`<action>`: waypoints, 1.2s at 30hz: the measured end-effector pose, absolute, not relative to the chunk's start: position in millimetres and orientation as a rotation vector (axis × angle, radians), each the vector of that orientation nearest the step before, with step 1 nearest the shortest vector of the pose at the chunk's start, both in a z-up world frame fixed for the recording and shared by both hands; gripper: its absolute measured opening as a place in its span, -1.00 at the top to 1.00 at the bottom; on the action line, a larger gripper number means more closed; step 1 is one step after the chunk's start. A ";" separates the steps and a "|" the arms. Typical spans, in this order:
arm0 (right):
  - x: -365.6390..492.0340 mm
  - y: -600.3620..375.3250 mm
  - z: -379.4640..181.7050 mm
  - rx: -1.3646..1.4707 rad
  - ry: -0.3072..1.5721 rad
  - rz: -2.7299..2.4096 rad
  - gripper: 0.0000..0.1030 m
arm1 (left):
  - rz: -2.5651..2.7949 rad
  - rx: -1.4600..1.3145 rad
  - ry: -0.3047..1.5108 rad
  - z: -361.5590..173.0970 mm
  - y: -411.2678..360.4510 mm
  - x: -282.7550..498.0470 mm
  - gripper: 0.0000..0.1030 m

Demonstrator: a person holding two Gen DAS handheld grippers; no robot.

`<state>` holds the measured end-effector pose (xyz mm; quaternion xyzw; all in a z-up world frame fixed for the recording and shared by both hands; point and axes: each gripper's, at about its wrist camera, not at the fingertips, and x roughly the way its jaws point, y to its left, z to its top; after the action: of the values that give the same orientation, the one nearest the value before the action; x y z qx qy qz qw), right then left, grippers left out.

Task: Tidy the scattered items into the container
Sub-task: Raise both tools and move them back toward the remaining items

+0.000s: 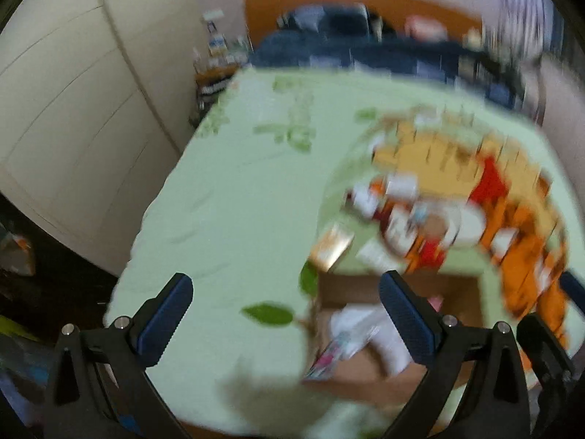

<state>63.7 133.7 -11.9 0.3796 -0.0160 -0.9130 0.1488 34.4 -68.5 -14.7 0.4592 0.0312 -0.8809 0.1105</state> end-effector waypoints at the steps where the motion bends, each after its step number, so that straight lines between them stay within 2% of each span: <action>1: 66.0 135.9 -3.9 1.048 -0.044 -2.654 -0.79 | -2.613 1.300 0.135 -4.3 -74.0 37.0 -1.00; 6: 80.0 145.7 39.0 0.799 -0.012 -2.809 -0.79 | -2.749 0.977 0.158 52.0 -84.6 54.3 -1.00; 9: 79.8 146.6 50.6 0.764 -0.023 -2.819 -0.79 | -2.864 0.823 0.171 83.7 -83.0 65.2 -1.00; 13: 72.7 151.5 51.9 0.850 -0.130 -2.793 -0.79 | -2.947 0.737 0.178 103.9 -76.1 69.5 -1.00; 17: 87.5 152.9 62.3 0.716 -0.098 -2.869 -0.79 | -2.961 0.679 0.084 112.4 -59.8 73.3 -1.00; 19: 87.5 155.1 59.4 0.732 -0.123 -2.875 -0.81 | -2.947 0.740 0.095 107.0 -54.7 69.2 -1.00; 22: 66.0 165.7 37.9 1.020 -0.318 -2.753 -0.81 | -2.948 0.939 0.093 90.4 -45.1 57.0 -1.00; 24: 64.3 174.9 30.3 1.056 -0.428 -2.720 -0.81 | -2.916 1.040 0.029 80.9 -36.5 54.4 -1.00; 28: 77.9 164.5 37.6 0.879 -0.227 -2.844 -0.84 | -2.869 1.209 -0.049 51.9 -23.3 47.3 -1.00; 32: 58.3 163.4 12.3 1.087 -0.293 -2.703 -0.85 | -2.797 1.390 -0.017 23.3 -22.8 42.1 -1.00; 36: 62.0 157.8 7.3 1.083 -0.275 -2.648 -0.85 | -2.719 1.570 0.065 0.4 -29.4 44.2 -1.00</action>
<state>62.0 157.8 7.3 0.3734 -0.0949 -0.9131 0.1332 44.2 -29.4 0.4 0.5000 0.0207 -0.8658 0.0006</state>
